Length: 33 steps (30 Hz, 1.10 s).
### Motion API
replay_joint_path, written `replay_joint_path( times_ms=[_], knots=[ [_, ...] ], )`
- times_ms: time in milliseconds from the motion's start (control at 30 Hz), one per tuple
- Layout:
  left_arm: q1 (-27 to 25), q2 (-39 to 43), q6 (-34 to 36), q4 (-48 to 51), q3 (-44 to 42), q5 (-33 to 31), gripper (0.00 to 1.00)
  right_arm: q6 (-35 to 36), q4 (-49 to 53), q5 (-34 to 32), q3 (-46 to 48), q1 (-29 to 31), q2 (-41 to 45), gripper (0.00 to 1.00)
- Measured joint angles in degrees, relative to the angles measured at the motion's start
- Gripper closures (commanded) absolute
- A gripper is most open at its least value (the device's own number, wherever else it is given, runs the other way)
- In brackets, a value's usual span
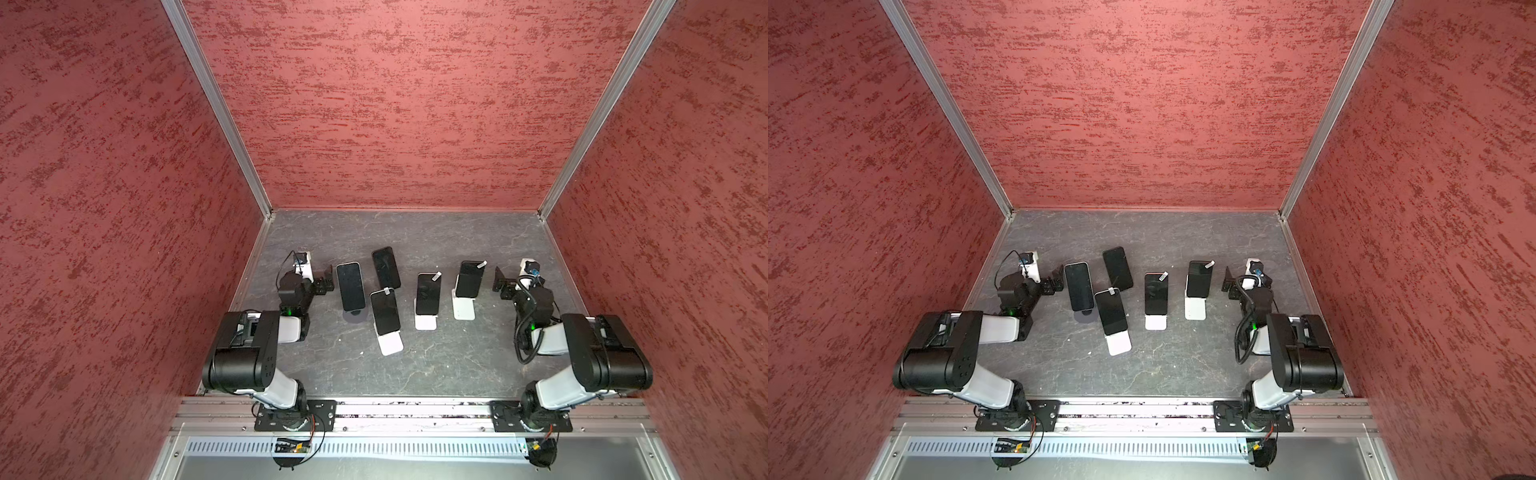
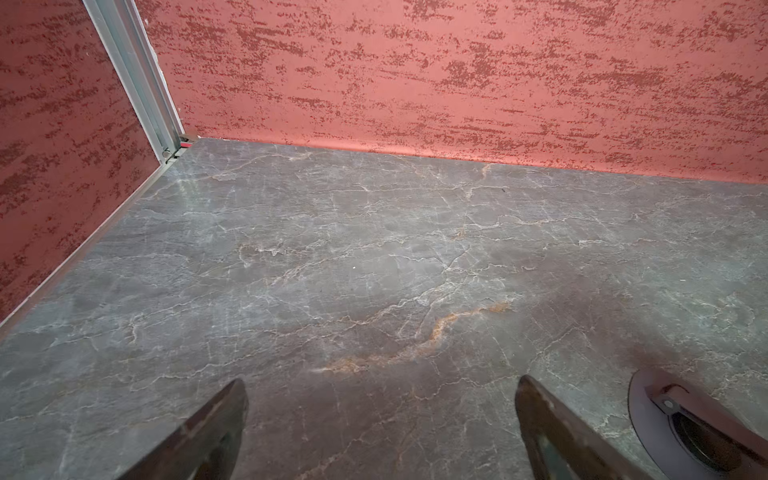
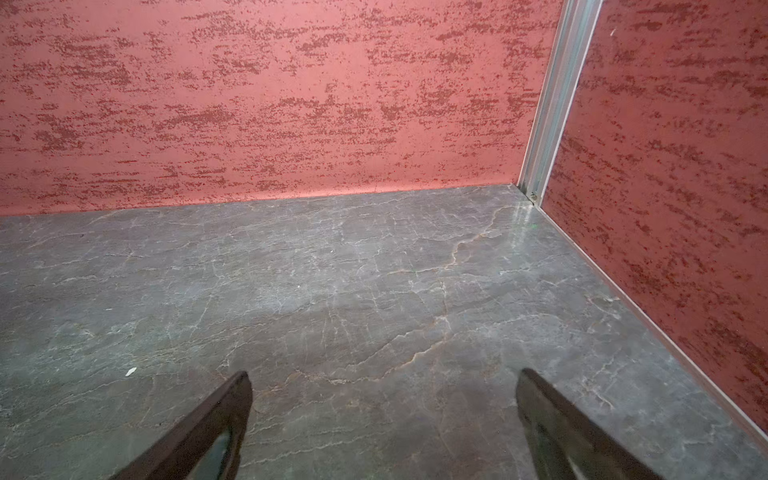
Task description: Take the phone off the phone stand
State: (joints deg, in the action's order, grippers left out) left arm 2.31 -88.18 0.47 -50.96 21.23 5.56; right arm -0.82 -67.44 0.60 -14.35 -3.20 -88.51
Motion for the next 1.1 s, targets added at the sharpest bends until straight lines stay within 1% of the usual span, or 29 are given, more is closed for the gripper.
replay_joint_path(
  times_ms=[1100],
  knots=[
    [0.00, 0.00, 0.02, 0.00, 0.00, 0.02, 0.01, -0.24, 1.33, -0.81, -0.94, 0.00, 0.00, 0.01]
  ],
)
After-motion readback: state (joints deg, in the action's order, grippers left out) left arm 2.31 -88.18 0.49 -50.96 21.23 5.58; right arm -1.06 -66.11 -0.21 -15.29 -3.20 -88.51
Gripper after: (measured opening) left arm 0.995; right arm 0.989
